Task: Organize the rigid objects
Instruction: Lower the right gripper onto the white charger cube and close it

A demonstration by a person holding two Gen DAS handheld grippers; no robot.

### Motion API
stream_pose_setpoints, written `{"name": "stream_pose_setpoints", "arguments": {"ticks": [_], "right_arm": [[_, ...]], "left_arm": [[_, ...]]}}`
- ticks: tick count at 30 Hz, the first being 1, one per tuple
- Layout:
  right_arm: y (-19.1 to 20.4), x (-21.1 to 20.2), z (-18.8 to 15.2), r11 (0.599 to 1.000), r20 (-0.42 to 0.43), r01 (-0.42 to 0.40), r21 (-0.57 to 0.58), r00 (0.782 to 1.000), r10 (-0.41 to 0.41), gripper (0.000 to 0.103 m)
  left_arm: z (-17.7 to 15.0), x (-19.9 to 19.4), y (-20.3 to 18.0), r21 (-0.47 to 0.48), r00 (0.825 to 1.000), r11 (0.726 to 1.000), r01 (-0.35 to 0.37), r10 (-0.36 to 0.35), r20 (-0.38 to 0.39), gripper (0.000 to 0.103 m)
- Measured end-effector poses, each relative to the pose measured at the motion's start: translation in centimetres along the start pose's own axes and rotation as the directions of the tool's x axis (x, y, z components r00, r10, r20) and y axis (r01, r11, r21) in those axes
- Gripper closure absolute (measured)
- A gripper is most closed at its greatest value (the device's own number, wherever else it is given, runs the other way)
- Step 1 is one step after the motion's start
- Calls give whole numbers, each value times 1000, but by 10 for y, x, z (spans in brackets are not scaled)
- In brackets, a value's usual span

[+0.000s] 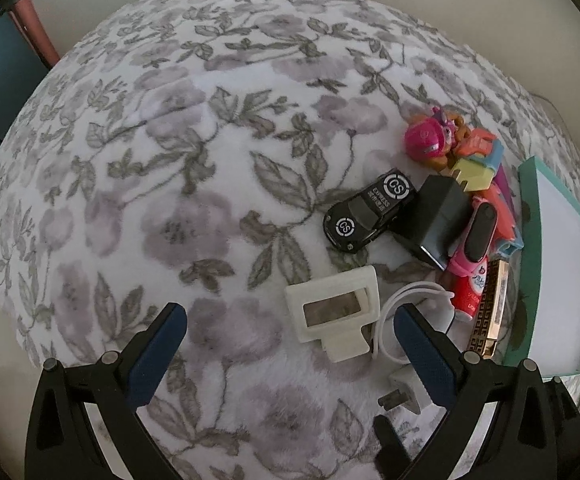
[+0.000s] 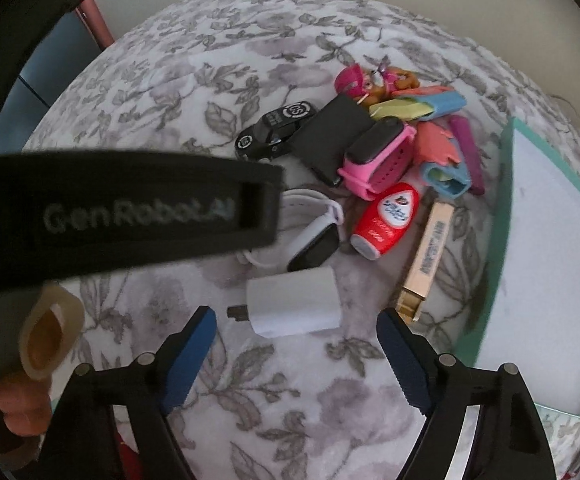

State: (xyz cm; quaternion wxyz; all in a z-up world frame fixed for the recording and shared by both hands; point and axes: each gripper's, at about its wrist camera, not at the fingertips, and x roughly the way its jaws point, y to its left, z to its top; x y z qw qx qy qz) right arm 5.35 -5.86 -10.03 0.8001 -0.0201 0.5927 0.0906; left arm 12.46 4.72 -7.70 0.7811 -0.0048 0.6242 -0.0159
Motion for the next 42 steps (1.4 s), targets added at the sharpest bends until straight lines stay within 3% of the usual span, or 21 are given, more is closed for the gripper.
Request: {"name": "stream_pose_setpoints", "arguments": {"ticks": [7,12,22,26,31,42], "right_arm": [[4,14,5,1000,-17,30,3,999,-30,22],[5,21,7,1000,-21,16,20,1000,-16,39],[1,28,6,999,-2,-12,52,1000,12,39],[-11,29,4,996,15,-48,80,999,47,39],[-15,28,11,997,25,-34,76,999,32,39],[-29,-2,-16,991,61,-53,121,997,46,40]], "left_arm": [[6,15,0,-1,1000,1000,12,-12,-17,0],[4,25,-2,5,999,1000,21,-21,-26,2],[4,37,5,-4,996,997,81,-81,-26,23],[4,36,0,-6,994,994,107,-107,-23,42],[5,32,-9,-13,996,996,87,-88,-15,43],[-7,23,-3,-96,998,993,65,-66,-7,44]]}}
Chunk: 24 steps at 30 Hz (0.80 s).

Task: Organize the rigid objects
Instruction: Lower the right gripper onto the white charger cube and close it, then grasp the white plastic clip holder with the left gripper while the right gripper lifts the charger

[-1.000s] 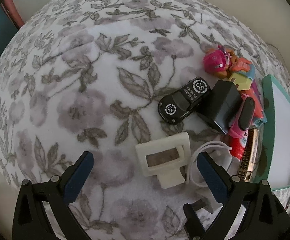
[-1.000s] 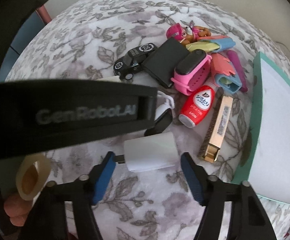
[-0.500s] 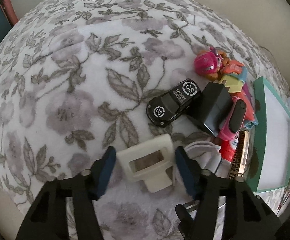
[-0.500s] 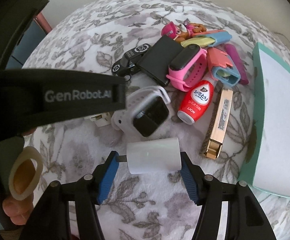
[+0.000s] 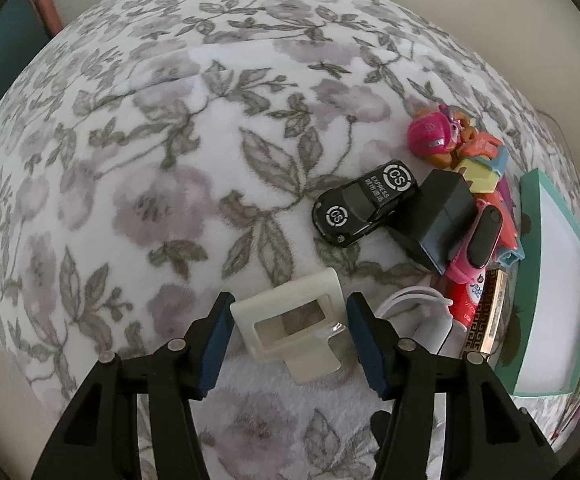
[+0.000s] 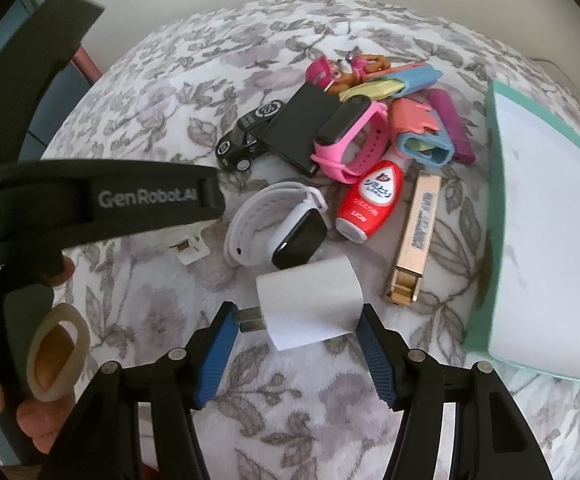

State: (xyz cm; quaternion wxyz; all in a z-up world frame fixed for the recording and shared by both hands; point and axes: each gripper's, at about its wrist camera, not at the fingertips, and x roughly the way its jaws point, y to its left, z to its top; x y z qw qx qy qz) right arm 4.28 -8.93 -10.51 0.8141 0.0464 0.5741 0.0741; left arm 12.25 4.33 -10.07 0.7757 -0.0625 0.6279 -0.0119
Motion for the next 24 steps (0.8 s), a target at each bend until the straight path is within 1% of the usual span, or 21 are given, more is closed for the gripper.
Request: {"name": "stream_pose_setpoints", "arguments": {"ticks": [4,5,6,8,12,16,21,24], "right_arm": [[-9,-17,-2,1000,14,-3,9,1000,3,41],[-11,-20,-3,1000,15,-10,13,1000,10,57],[-13,-28,-4,1000,22,-22,20,1000,22,63],[-18,-40,-5,999,34,-20,26,999,19,70],[-27,-48,-5,999,32,-33,33,999,32,72],[-29,-47,-3,999,39,-26,27,999,25,75],[-32,-34,2,996,35,-59,65,998,57,76],[-39,-34,2,992,37,-82,92,996,79,77]], "left_arm": [[-1,-15,1,-28,1000,1000,-4,4,14,44],[0,-21,0,-37,1000,999,-1,2,21,44],[1,-26,2,-43,1000,999,-1,2,25,44],[2,-35,-1,-51,999,999,1,1,41,44],[5,-44,-8,-68,999,998,1,3,54,44],[3,-48,-9,-72,997,997,-23,28,66,44],[-2,-50,1,-109,997,993,-33,41,72,44],[-7,-50,8,-128,996,991,-39,49,75,44]]}}
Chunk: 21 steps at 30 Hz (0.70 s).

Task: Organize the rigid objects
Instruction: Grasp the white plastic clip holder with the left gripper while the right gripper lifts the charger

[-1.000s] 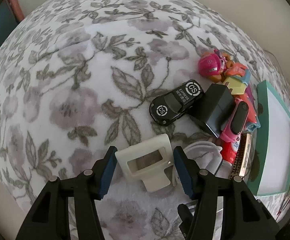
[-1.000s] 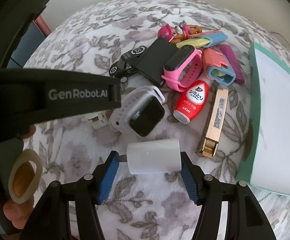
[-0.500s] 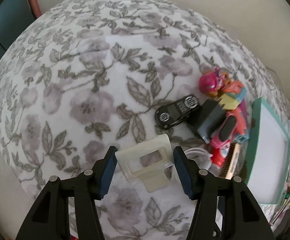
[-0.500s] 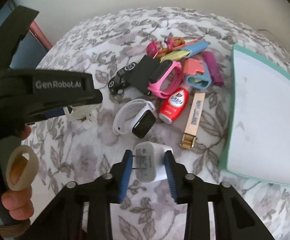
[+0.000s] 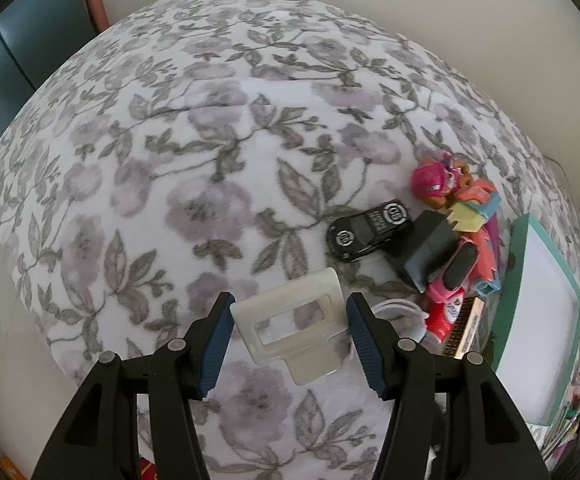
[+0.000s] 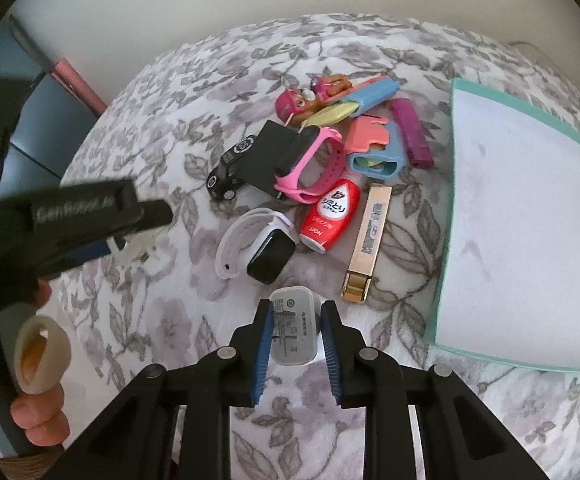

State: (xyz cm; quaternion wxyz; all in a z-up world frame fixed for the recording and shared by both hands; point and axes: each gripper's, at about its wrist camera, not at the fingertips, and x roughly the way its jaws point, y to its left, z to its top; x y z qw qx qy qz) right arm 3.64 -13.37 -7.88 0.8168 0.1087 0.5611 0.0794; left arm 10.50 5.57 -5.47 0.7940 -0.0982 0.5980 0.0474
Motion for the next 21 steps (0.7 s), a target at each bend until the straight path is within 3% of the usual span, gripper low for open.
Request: {"name": "stream_pose_setpoints", "arguments": {"ticks": [12,18,21], "right_arm": [[1,1,-1,1000,-9,-5,-17,1000,5,77],[8,-3,-5,996,-15,46,-76,999,-47,76],[-8,-5,-3,1000,-13,31,1,999,-31,74]], "left_arm": [[-13,22,14,-7,999,1000,-3,3,-48,44],[-16,24,12,4,998,1000,8,-8,-57,44],[-18,23,12,7,998,1000,17,-17,-59,44]]}}
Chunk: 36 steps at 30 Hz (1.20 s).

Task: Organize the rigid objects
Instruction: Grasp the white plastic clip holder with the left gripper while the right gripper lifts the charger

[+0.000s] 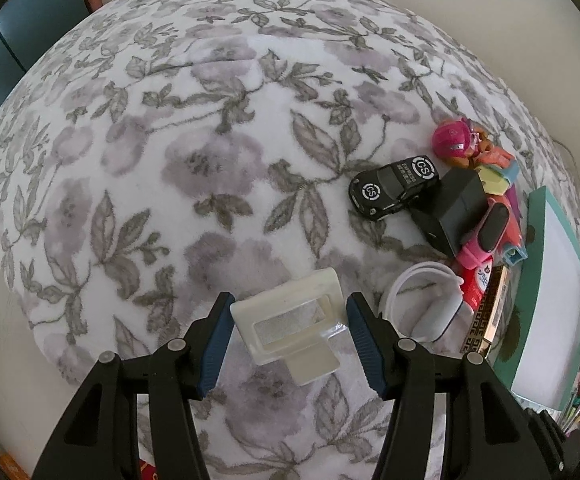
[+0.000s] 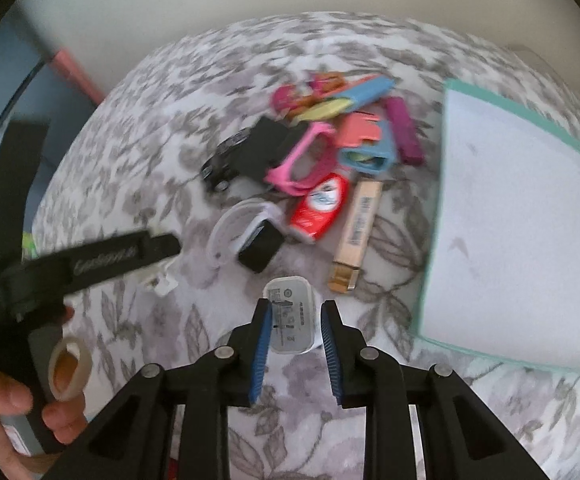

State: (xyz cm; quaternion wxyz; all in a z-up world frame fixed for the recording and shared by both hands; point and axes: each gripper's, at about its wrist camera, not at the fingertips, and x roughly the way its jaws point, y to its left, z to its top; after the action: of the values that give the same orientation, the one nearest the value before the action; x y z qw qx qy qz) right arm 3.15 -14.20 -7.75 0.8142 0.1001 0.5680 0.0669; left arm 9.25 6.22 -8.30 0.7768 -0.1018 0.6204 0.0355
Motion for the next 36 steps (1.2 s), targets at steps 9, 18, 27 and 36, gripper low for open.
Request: {"name": "stream_pose_setpoints", "arguments": {"ticks": [9,18,27,36], "right_arm": [[3,-3,0,1000,-3,20,-18,1000,-20,55],[25,11,-3,993,-21,61,-98,998,-63,55],[27,42,-6,984,-83,125,-126,987,-136,62],[26,44,-4,982,-77,141,-124,985,-151,67]], "left_arm": [[0,1,-1,11,1000,1000,5,-5,-6,44],[-2,9,-2,19,1000,1000,3,-2,-22,44],[-3,25,-5,34,999,999,-26,27,-35,43],[-7,35,-21,88,997,993,-78,79,-8,43]]}}
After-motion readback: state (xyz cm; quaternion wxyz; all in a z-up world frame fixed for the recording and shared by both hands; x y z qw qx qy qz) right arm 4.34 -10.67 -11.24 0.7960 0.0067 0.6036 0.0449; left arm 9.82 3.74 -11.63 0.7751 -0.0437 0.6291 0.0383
